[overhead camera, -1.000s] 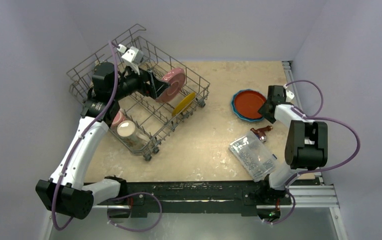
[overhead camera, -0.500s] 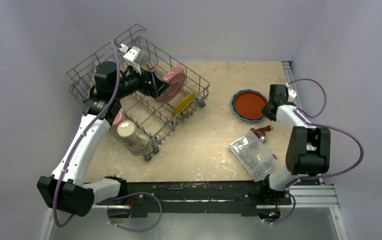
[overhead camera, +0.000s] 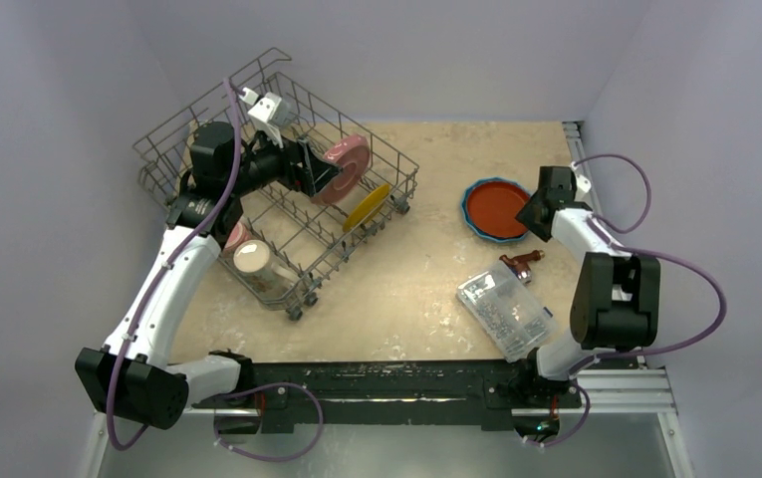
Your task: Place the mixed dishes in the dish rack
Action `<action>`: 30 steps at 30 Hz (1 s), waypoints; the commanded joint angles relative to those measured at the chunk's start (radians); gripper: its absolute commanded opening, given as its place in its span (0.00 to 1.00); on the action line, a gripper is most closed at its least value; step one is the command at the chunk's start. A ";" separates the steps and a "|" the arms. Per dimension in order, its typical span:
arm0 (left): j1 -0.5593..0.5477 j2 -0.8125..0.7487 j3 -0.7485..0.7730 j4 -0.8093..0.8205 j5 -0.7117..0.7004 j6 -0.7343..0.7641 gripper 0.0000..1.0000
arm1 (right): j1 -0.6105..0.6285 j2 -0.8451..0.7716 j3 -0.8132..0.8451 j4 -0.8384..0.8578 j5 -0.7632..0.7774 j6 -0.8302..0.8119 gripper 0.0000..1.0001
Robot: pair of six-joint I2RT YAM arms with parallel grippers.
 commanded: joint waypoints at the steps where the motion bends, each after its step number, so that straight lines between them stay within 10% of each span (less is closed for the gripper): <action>1: -0.004 0.004 0.020 0.027 0.014 0.003 0.87 | 0.004 0.068 0.041 0.031 -0.014 -0.008 0.45; 30: -0.004 0.004 0.024 0.025 0.023 -0.003 0.88 | 0.004 0.023 0.088 -0.053 -0.087 0.021 0.00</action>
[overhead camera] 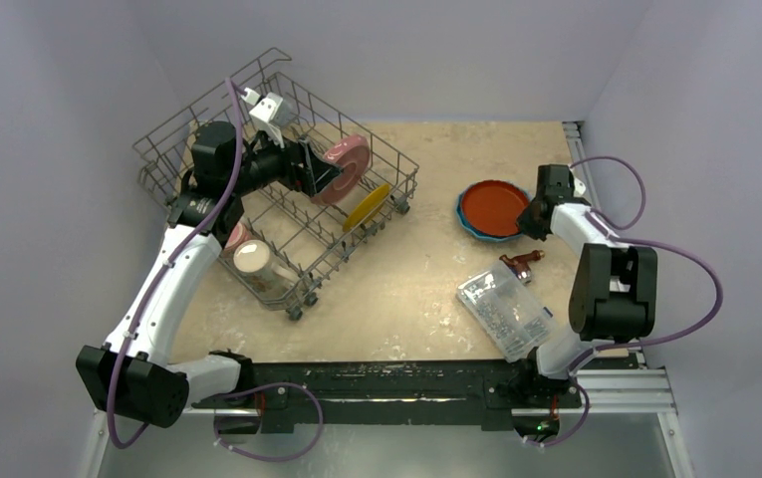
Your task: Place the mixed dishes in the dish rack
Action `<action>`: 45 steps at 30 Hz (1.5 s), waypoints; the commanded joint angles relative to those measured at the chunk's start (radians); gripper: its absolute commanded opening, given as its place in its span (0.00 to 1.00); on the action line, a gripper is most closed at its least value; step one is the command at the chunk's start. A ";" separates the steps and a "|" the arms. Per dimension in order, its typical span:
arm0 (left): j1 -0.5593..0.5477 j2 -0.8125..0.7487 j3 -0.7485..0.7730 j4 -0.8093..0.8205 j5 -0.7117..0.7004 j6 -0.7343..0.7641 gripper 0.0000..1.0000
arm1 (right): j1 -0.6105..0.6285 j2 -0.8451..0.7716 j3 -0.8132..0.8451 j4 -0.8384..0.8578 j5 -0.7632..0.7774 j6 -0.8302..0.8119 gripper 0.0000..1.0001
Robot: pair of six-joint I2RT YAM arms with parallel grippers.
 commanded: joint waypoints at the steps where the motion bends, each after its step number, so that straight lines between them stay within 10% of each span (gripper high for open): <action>1: -0.003 -0.004 0.024 0.026 0.016 -0.003 0.88 | 0.005 -0.050 0.050 0.001 -0.008 0.004 0.00; 16: -0.013 0.022 0.027 0.038 0.056 -0.027 0.88 | 0.005 -0.076 -0.107 0.244 -0.136 -0.043 0.00; 24: -0.252 0.076 0.017 0.036 0.019 0.006 0.87 | 0.000 -0.189 -0.213 0.407 -0.169 -0.008 0.00; 36: -0.619 0.520 0.209 0.187 -0.452 -0.027 0.69 | -0.041 -0.254 -0.277 0.487 -0.227 0.059 0.00; 45: -0.791 0.771 0.282 0.337 -0.890 0.567 0.63 | -0.104 -0.207 -0.293 0.511 -0.342 0.074 0.00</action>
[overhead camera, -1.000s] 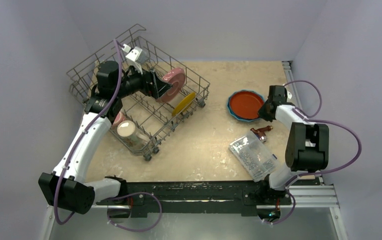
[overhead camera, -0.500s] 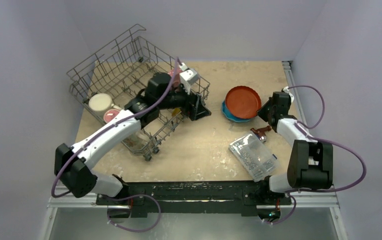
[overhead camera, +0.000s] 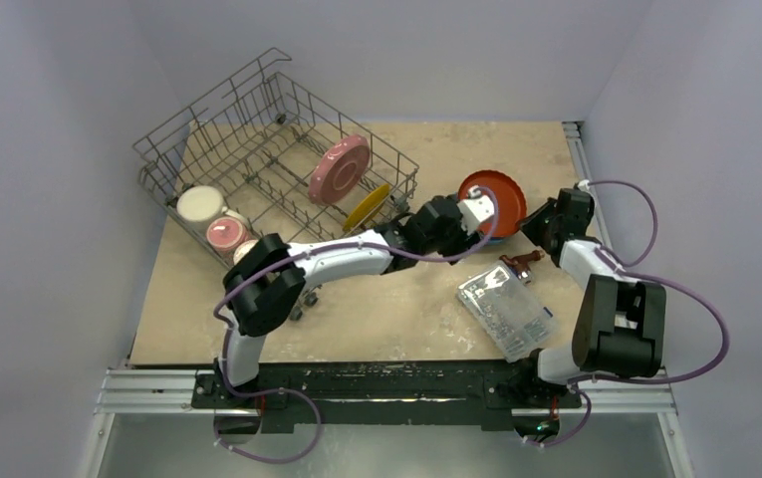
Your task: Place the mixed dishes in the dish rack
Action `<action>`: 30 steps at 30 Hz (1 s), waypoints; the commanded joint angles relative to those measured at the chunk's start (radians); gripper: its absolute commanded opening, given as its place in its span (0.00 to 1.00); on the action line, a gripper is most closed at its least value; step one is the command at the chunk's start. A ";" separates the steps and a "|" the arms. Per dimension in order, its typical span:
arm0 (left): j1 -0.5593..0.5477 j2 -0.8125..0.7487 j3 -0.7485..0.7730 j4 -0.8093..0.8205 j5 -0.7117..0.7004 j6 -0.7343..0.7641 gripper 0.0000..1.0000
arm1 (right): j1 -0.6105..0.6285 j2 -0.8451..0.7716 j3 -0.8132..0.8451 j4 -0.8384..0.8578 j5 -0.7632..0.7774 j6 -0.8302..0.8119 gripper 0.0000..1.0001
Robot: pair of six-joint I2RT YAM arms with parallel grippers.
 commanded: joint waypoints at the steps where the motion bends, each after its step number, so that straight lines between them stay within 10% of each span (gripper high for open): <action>1: -0.062 0.054 0.065 0.150 -0.266 0.419 0.63 | -0.009 0.003 0.006 0.107 -0.070 0.024 0.00; 10: -0.108 0.206 0.090 0.270 -0.394 1.035 0.73 | -0.010 0.015 0.022 0.104 -0.099 0.021 0.00; 18: -0.114 0.326 0.225 0.188 -0.376 1.208 0.66 | -0.012 0.007 0.026 0.092 -0.101 0.016 0.00; 30: -0.149 0.375 0.263 0.311 -0.444 1.287 0.03 | -0.010 0.012 0.046 0.043 -0.054 -0.018 0.06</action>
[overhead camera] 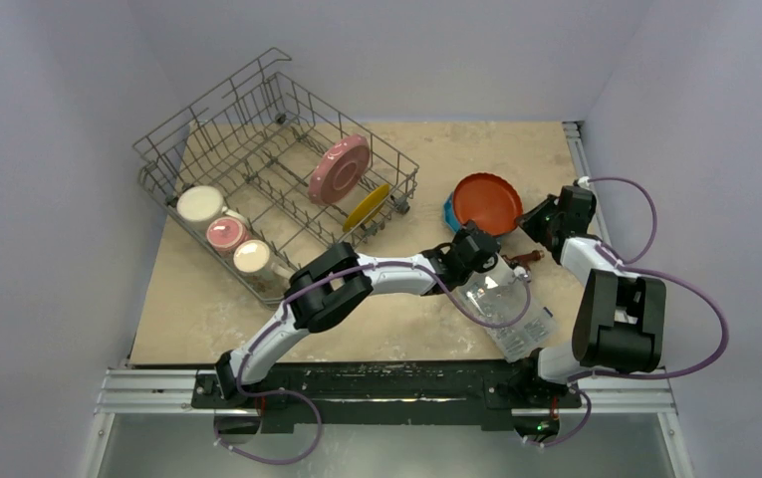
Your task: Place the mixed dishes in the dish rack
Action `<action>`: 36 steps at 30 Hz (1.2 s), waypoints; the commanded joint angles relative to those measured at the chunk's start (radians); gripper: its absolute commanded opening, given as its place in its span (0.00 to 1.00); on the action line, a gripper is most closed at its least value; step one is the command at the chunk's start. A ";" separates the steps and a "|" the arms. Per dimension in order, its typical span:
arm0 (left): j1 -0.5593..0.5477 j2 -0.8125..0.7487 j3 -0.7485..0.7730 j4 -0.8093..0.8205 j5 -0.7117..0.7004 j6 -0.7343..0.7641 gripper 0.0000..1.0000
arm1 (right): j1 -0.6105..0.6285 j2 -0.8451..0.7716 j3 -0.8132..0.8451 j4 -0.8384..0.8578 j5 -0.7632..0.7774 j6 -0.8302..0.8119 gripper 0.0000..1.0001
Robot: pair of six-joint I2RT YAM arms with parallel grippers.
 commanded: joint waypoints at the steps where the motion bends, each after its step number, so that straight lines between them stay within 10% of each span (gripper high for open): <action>1: -0.016 -0.049 0.020 0.115 -0.016 -0.009 0.01 | 0.005 -0.021 0.036 0.008 0.021 -0.016 0.13; 14: -0.028 -0.218 0.081 -0.189 0.085 -0.315 0.00 | 0.006 -0.119 0.068 -0.064 0.094 -0.085 0.82; 25: 0.113 -0.597 0.224 -0.670 0.450 -0.755 0.00 | 0.028 -0.471 0.124 -0.144 0.138 -0.098 0.93; 36: 0.520 -0.907 0.135 -0.759 0.871 -1.005 0.00 | 0.095 -0.407 0.143 -0.202 0.010 -0.173 0.99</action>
